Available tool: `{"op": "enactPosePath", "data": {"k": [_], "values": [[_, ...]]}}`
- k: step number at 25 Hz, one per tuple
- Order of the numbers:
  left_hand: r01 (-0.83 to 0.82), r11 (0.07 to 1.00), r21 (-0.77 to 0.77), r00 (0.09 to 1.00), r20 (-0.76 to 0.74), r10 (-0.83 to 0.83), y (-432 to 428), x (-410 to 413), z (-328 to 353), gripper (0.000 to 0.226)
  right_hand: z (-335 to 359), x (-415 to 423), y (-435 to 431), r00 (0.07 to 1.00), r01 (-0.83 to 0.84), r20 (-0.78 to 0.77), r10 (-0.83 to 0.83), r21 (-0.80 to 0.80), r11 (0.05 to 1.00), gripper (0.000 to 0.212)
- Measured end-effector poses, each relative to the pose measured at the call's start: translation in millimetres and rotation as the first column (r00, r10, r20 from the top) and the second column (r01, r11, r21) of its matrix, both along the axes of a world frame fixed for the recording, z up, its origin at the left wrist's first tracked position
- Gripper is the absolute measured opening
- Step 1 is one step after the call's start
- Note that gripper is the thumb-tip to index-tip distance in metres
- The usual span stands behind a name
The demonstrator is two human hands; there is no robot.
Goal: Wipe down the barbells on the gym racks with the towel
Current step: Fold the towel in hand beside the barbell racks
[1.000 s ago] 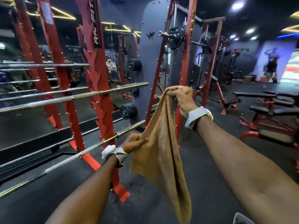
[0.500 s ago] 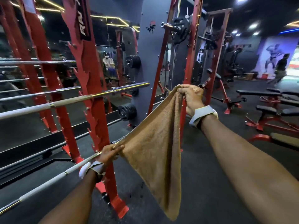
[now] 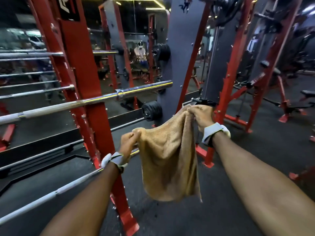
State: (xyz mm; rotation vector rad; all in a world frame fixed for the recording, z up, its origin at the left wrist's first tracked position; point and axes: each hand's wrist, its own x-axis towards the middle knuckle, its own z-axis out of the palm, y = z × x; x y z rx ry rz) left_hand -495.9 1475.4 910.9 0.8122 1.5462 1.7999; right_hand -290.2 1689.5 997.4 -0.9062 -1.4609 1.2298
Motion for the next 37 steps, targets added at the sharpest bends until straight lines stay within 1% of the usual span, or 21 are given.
{"op": "enactPosePath", "data": {"k": [1, 3, 4, 6, 7, 9, 11, 14, 17, 19, 21, 22, 24, 26, 28, 30, 31, 33, 35, 36, 37], "values": [[0.008, 1.000, 0.009, 1.000, -0.016, -0.008, 14, 7, 3, 0.032, -5, -11, 0, 0.998, 0.004, 0.059, -0.006, 0.036, 0.999, 0.012], [0.023, 1.000, 0.015, 0.998, -0.059, -0.022, 51, 18, 7, 0.030, -14, -34, 1, 0.978, -0.014, 0.210, -0.022, 0.168, 0.986, 0.011], [0.028, 0.999, 0.025, 0.996, -0.084, -0.025, 71, 20, 9, 0.033, -20, -46, 2, 0.957, -0.054, 0.289, -0.019, 0.244, 0.968, 0.011], [0.061, 0.997, 0.041, 0.989, -0.141, -0.055, 102, 19, 9, 0.043, -28, -65, -1, 0.901, -0.178, 0.433, 0.022, 0.322, 0.930, 0.015], [0.074, 0.997, 0.033, 0.984, -0.165, -0.067, 120, 15, 8, 0.040, -29, -73, 3, 0.872, -0.209, 0.489, 0.018, 0.340, 0.917, 0.020], [0.082, 0.996, 0.029, 0.981, -0.177, -0.076, 144, 7, 10, 0.029, -26, -79, 12, 0.809, -0.228, 0.586, -0.053, 0.395, 0.890, 0.022], [0.083, 0.996, 0.043, 0.979, -0.192, -0.073, 169, -11, 11, 0.028, -19, -89, 29, 0.759, -0.241, 0.639, -0.122, 0.451, 0.859, 0.020], [0.103, 0.993, 0.059, 0.958, -0.273, -0.083, 201, -31, 7, 0.031, -9, -100, 53, 0.735, -0.268, 0.664, -0.135, 0.467, 0.843, 0.021], [0.095, 0.994, 0.053, 0.907, -0.417, -0.065, 230, -53, 11, 0.025, -5, -119, 71, 0.710, -0.295, 0.693, -0.122, 0.451, 0.842, 0.025], [0.140, 0.990, 0.009, 0.858, -0.500, -0.117, 242, -62, 18, 0.021, -6, -125, 83, 0.729, -0.276, 0.674, -0.118, 0.447, 0.851, 0.022], [0.180, 0.983, -0.039, 0.819, -0.547, -0.172, 253, -70, 19, 0.024, -14, -128, 101, 0.782, -0.262, 0.620, -0.065, 0.422, 0.868, 0.018], [0.195, 0.980, -0.044, 0.817, -0.546, -0.187, 259, -74, 17, 0.023, -17, -130, 110, 0.805, -0.272, 0.593, -0.034, 0.419, 0.867, 0.019], [0.181, 0.984, -0.005, 0.862, -0.481, -0.161, 272, -81, 17, 0.024, -21, -138, 134, 0.836, -0.325, 0.547, 0.048, 0.422, 0.846, 0.022], [0.116, 0.993, 0.030, 0.917, -0.388, -0.096, 284, -84, 19, 0.030, -16, -147, 154, 0.835, -0.373, 0.543, 0.093, 0.434, 0.820, 0.026], [0.071, 0.997, 0.025, 0.938, -0.343, -0.058, 293, -86, 26, 0.030, -10, -156, 171, 0.829, -0.415, 0.546, 0.123, 0.452, 0.789, 0.029], [0.084, 0.996, 0.004, 0.917, -0.391, -0.076, 300, -87, 39, 0.031, -5, -162, 188, 0.778, -0.464, 0.623, 0.080, 0.483, 0.742, 0.025], [0.093, 0.995, -0.022, 0.900, -0.426, -0.093, 305, -83, 46, 0.035, -3, -163, 202, 0.723, -0.516, 0.688, 0.068, 0.471, 0.715, 0.023], [0.133, 0.985, -0.107, 0.842, -0.512, -0.169, 314, -84, 55, 0.043, 0, -168, 218, 0.626, -0.616, 0.776, 0.077, 0.431, 0.660, 0.030], [0.094, 0.983, -0.157, 0.797, -0.580, -0.168, 320, -87, 55, 0.046, 4, -170, 222, 0.599, -0.709, 0.771, 0.217, 0.385, 0.591, 0.032], [0.015, 0.988, -0.153, 0.784, -0.611, -0.106, 329, -85, 50, 0.046, 5, -168, 230, 0.587, -0.750, 0.751, 0.302, 0.364, 0.553, 0.028], [-0.062, 0.988, -0.140, 0.762, -0.646, -0.043, 334, -84, 45, 0.044, 5, -168, 234, 0.576, -0.777, 0.722, 0.383, 0.339, 0.529, 0.029]]}}
